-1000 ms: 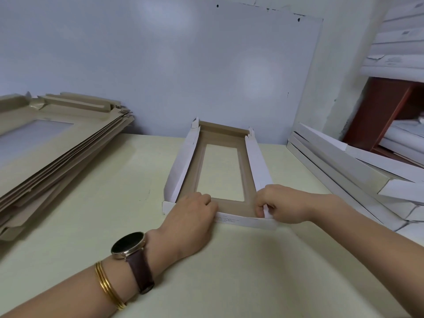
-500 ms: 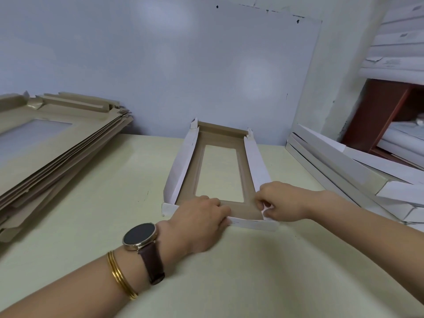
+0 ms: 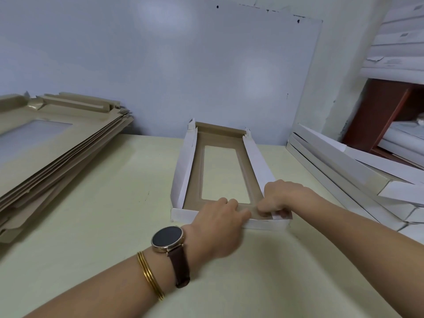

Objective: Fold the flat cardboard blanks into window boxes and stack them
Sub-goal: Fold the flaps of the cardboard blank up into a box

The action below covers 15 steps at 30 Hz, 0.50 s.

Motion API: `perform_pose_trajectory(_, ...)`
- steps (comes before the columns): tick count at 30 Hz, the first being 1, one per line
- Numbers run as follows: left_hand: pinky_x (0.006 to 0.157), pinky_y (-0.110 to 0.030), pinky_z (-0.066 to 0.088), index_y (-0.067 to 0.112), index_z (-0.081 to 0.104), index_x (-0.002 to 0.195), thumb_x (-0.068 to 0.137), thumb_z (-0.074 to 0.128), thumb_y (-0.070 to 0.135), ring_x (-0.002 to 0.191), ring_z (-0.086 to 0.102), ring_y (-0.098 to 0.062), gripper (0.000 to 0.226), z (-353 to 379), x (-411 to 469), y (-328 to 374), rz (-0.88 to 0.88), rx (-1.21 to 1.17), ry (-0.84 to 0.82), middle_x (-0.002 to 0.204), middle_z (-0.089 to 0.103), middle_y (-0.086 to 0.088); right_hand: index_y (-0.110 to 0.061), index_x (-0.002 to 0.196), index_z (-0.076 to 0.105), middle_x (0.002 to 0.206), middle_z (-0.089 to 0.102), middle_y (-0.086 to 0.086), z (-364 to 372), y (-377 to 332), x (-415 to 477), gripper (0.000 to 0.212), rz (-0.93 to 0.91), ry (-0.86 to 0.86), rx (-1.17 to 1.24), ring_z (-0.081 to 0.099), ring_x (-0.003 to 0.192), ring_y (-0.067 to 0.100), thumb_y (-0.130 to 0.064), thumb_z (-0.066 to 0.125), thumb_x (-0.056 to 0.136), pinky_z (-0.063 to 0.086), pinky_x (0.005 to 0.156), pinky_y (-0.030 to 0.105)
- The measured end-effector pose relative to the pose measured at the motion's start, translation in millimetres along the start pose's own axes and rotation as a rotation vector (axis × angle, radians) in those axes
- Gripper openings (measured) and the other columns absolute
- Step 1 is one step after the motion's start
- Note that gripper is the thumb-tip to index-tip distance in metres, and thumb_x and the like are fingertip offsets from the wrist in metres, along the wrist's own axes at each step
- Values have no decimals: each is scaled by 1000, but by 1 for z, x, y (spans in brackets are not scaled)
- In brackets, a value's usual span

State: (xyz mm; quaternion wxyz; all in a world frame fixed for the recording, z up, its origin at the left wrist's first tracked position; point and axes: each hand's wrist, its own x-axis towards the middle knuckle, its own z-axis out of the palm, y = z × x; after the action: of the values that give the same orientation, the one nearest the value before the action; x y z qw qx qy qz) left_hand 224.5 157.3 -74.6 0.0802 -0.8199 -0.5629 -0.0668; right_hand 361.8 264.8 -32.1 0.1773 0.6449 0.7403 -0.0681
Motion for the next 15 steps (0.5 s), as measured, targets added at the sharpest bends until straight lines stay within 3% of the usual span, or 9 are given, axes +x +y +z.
perform_pose_trajectory(10,50,-31,11,16,44,112,87,43,13,79,30,-24,25,2,-2,0,-14,-28,19,88,29,-3,-8,72,58,56,63,5,-3,1,5,19,4,-54,51,56,49,23,-9,51,54,52,65,24)
perform_pose_trajectory(15,49,-30,10,17,42,116,87,43,13,80,30,-24,29,4,-1,0,-18,-35,11,91,31,-4,-7,64,51,43,58,8,-7,10,3,10,9,-22,154,52,35,19,-3,47,57,40,45,15)
